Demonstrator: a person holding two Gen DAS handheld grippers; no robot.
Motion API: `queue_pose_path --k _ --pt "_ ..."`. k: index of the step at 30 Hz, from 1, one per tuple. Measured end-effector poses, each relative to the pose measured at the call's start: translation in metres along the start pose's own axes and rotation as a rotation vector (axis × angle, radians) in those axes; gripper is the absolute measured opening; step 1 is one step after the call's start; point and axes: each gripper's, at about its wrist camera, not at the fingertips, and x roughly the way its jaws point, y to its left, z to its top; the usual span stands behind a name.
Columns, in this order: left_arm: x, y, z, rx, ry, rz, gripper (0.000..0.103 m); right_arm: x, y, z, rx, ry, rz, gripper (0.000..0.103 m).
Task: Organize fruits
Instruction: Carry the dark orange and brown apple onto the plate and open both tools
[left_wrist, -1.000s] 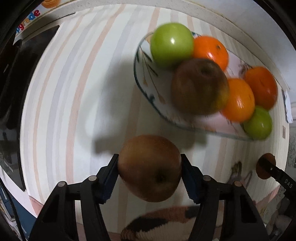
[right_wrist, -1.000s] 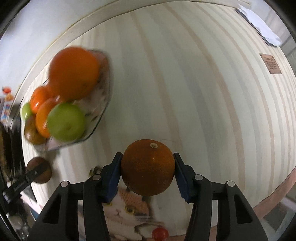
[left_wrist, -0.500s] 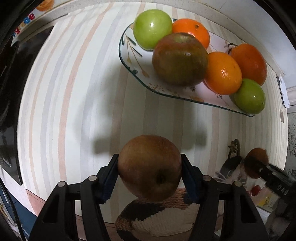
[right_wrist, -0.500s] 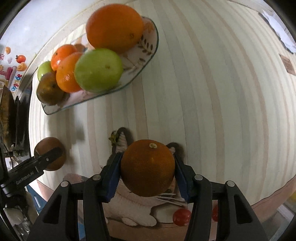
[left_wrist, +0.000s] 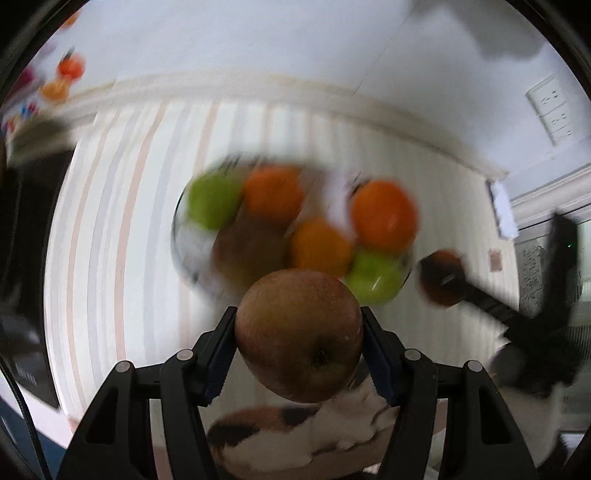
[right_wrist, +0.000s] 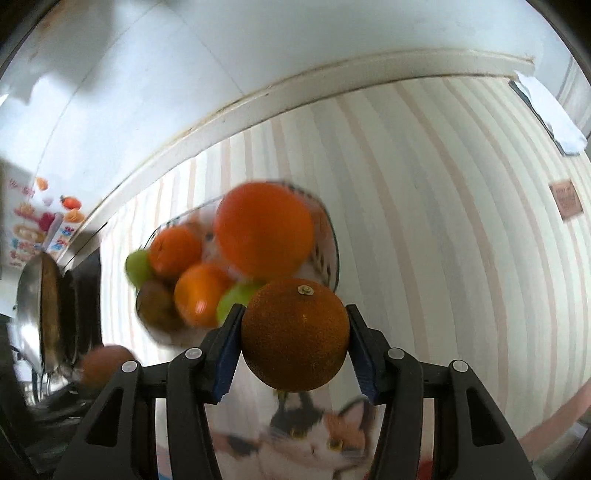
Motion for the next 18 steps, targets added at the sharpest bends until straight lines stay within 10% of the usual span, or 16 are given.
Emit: queue_pose_path --k 6,18 --pt "0.022 -0.017 0.080 0.074 0.014 0.053 0.061 0.039 0.003 0.008 0.003 0.036 -0.028 0.056" --pt "0.095 -0.021 0.122 0.123 0.185 0.083 0.061 0.044 -0.001 0.010 -0.020 -0.004 -0.013 0.055"
